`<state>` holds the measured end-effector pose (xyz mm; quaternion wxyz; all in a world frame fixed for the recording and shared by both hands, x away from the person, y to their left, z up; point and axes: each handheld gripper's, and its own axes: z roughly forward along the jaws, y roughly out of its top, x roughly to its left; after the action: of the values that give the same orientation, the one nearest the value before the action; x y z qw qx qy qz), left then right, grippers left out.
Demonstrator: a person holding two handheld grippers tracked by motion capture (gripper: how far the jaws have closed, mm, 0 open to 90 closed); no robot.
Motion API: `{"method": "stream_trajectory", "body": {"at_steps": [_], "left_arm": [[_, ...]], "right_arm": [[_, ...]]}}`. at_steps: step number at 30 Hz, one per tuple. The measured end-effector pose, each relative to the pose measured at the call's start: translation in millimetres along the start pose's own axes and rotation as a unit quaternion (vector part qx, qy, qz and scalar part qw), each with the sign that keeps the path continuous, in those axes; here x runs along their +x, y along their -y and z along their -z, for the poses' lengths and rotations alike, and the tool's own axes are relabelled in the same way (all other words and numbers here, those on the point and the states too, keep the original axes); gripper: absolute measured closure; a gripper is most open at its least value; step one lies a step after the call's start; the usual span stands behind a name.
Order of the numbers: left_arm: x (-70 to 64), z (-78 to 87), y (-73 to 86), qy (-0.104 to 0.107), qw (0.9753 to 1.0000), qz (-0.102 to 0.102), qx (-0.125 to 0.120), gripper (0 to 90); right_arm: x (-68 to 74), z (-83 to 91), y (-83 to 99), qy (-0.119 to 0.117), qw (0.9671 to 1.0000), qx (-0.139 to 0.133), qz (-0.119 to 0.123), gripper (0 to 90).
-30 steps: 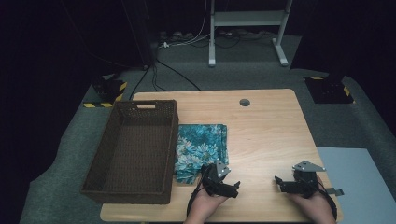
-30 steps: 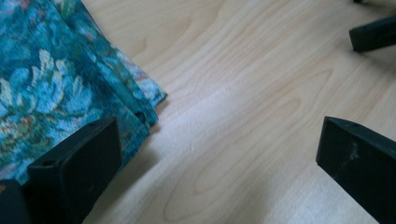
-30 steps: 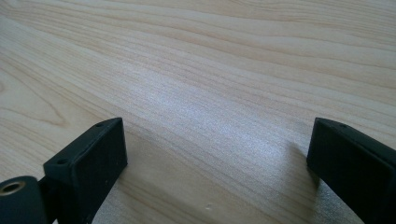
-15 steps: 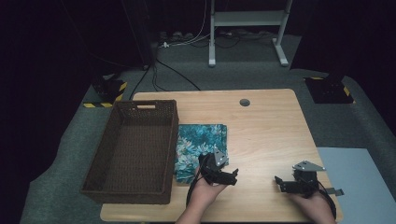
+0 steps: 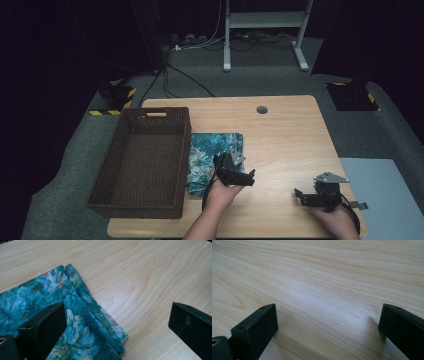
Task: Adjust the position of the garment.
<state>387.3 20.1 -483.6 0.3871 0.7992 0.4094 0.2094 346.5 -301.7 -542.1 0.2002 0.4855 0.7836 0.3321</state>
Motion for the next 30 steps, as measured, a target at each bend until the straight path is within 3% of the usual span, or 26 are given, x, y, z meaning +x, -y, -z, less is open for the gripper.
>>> {"method": "stream_trajectory", "body": {"at_steps": [6, 12, 15, 21, 30], "left_arm": [[6.8, -8.5, -9.4, -0.013, 0.9999, 0.003, -0.002, 3.8], [15.2, -24.7, -13.5, -0.026, 0.9995, 0.006, 0.016, 6.7], [16.2, -32.3, -13.0, -0.030, 0.9992, 0.001, 0.027, 9.7], [17.0, -44.5, -5.8, -0.033, 0.9984, 0.013, 0.045, 14.7], [19.6, -49.2, -10.0, -0.049, 0.9972, 0.021, 0.053, 17.0]], "right_arm": [[-0.2, 0.0, 0.0, 0.000, 1.0000, 0.000, 0.000, 2.2], [-0.3, -0.1, 0.0, 0.001, 1.0000, 0.000, 0.000, 2.4], [-0.3, -0.1, -0.1, 0.002, 1.0000, 0.000, 0.001, 2.5], [-0.3, 0.0, 0.0, 0.002, 1.0000, 0.000, 0.000, 2.7], [-0.3, 0.0, 0.0, 0.003, 1.0000, 0.000, 0.001, 3.0]]}}
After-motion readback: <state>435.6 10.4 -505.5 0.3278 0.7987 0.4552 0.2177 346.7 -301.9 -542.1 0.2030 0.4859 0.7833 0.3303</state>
